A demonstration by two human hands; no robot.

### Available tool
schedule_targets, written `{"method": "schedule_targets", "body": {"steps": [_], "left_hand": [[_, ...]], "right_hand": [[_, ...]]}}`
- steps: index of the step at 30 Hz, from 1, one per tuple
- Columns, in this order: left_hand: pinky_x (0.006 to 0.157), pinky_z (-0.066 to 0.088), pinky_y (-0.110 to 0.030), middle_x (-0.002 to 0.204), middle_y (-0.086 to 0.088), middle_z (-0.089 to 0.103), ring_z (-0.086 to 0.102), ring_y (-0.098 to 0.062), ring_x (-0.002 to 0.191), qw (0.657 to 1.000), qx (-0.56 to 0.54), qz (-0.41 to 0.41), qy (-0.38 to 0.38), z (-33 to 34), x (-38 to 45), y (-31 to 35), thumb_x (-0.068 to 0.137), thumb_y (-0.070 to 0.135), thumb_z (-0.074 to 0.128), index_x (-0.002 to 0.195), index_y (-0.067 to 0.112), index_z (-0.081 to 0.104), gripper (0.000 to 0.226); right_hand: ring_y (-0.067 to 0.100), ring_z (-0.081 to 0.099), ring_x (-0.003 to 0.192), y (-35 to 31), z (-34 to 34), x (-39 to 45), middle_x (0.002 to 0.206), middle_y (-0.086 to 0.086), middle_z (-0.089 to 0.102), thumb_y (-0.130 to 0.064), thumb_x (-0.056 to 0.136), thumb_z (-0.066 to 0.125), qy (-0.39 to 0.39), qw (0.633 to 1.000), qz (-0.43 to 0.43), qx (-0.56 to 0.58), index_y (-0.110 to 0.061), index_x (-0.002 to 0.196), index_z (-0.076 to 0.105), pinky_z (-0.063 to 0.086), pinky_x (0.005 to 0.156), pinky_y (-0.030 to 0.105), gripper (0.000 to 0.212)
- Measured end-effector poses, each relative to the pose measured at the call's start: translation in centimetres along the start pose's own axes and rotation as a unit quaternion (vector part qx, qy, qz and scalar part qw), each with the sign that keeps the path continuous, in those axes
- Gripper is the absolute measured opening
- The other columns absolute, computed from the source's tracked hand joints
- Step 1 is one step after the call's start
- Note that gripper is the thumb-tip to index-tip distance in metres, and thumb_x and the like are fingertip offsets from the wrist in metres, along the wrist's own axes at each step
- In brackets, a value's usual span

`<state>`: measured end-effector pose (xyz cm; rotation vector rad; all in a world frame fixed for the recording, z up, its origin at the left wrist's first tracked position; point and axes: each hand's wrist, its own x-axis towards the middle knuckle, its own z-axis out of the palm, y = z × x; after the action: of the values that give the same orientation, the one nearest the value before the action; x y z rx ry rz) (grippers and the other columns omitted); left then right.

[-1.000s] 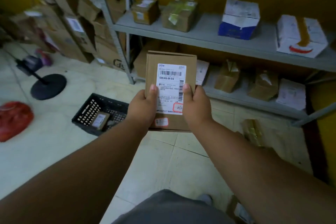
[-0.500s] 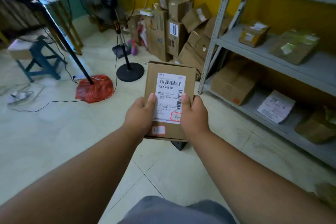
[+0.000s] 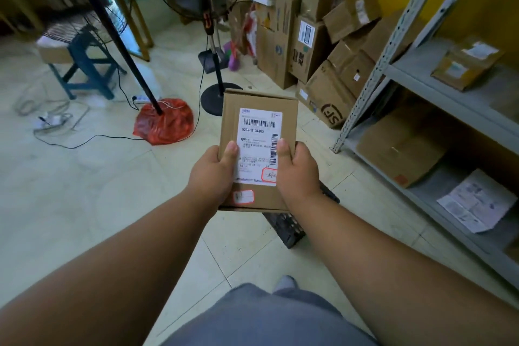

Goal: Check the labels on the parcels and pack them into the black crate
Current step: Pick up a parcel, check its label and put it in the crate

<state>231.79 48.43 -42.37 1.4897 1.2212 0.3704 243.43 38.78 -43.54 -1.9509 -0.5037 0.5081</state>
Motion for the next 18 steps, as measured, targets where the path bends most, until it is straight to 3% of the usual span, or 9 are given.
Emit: {"method": "schedule_targets", "body": {"steps": [3, 5, 7, 9, 12, 15, 18], "left_hand": [[0.078, 0.061, -0.046, 0.098, 0.005, 0.074, 0.073, -0.018, 0.086, 1.0, -0.003, 0.009, 0.003, 1.5, 2.9, 2.6, 0.096, 0.059, 0.041, 0.115, 0.028, 0.059, 0.041], [0.079, 0.06, -0.044, 0.102, 0.008, 0.071, 0.071, -0.015, 0.088, 0.999, 0.022, 0.021, -0.012, 2.6, 4.3, 4.2, 0.099, 0.054, 0.041, 0.126, 0.03, 0.053, 0.038], [0.083, 0.059, -0.043, 0.111, 0.011, 0.068, 0.069, -0.015, 0.093, 0.995, 0.068, 0.061, -0.045, 3.8, 5.8, 5.4, 0.102, 0.045, 0.041, 0.14, 0.036, 0.037, 0.04], [0.087, 0.052, -0.036, 0.122, 0.013, 0.062, 0.065, -0.014, 0.102, 0.983, 0.119, 0.115, -0.077, 4.9, 7.6, 6.5, 0.103, 0.039, 0.042, 0.15, 0.041, 0.02, 0.052], [0.088, 0.049, -0.035, 0.125, 0.013, 0.061, 0.064, -0.016, 0.105, 0.968, 0.166, 0.147, -0.118, 6.5, 11.2, 7.5, 0.103, 0.038, 0.042, 0.152, 0.042, 0.012, 0.058], [0.093, 0.054, -0.048, 0.129, 0.013, 0.063, 0.066, -0.017, 0.106, 0.955, 0.179, 0.161, -0.174, 8.3, 15.3, 8.0, 0.099, 0.041, 0.046, 0.146, 0.054, 0.012, 0.06], [0.096, 0.053, -0.048, 0.134, 0.014, 0.06, 0.064, -0.015, 0.113, 0.93, 0.177, 0.185, -0.265, 9.8, 19.7, 9.0, 0.096, 0.028, 0.055, 0.146, 0.06, 0.007, 0.076]], "right_hand": [[0.013, 0.065, 0.074, -0.8, -0.6, 4.3, 0.085, -0.002, 0.065, -0.047, 0.102, 0.042, -0.01, 1.0, -0.01, 0.002, -0.013, 0.096, 0.052, 0.048, 0.054, 0.026, 0.036], [0.009, 0.064, 0.072, -0.9, -1.5, 6.5, 0.084, -0.007, 0.063, -0.047, 0.102, 0.04, -0.008, 1.0, 0.0, -0.003, -0.015, 0.097, 0.051, 0.044, 0.051, 0.022, 0.034], [0.005, 0.061, 0.069, -0.6, -2.1, 8.4, 0.083, -0.009, 0.061, -0.048, 0.102, 0.039, 0.004, 1.0, 0.018, -0.013, -0.015, 0.1, 0.051, 0.04, 0.048, 0.017, 0.035], [0.006, 0.061, 0.071, -0.2, -2.3, 10.3, 0.083, -0.008, 0.061, -0.05, 0.102, 0.039, 0.03, 0.999, 0.035, -0.014, -0.015, 0.101, 0.051, 0.042, 0.05, 0.022, 0.037], [0.011, 0.062, 0.074, 0.5, -2.2, 12.9, 0.086, -0.006, 0.062, -0.053, 0.101, 0.038, 0.073, 0.995, 0.06, -0.02, -0.016, 0.102, 0.05, 0.045, 0.055, 0.027, 0.039], [0.013, 0.062, 0.077, 1.4, -2.3, 15.4, 0.091, -0.004, 0.063, -0.054, 0.101, 0.037, 0.111, 0.989, 0.082, -0.053, -0.019, 0.106, 0.056, 0.046, 0.059, 0.027, 0.04], [0.017, 0.053, 0.086, 2.1, -2.3, 18.2, 0.105, 0.002, 0.053, -0.049, 0.1, 0.043, 0.196, 0.97, 0.104, -0.104, -0.019, 0.111, 0.064, 0.041, 0.072, 0.027, 0.038]]}}
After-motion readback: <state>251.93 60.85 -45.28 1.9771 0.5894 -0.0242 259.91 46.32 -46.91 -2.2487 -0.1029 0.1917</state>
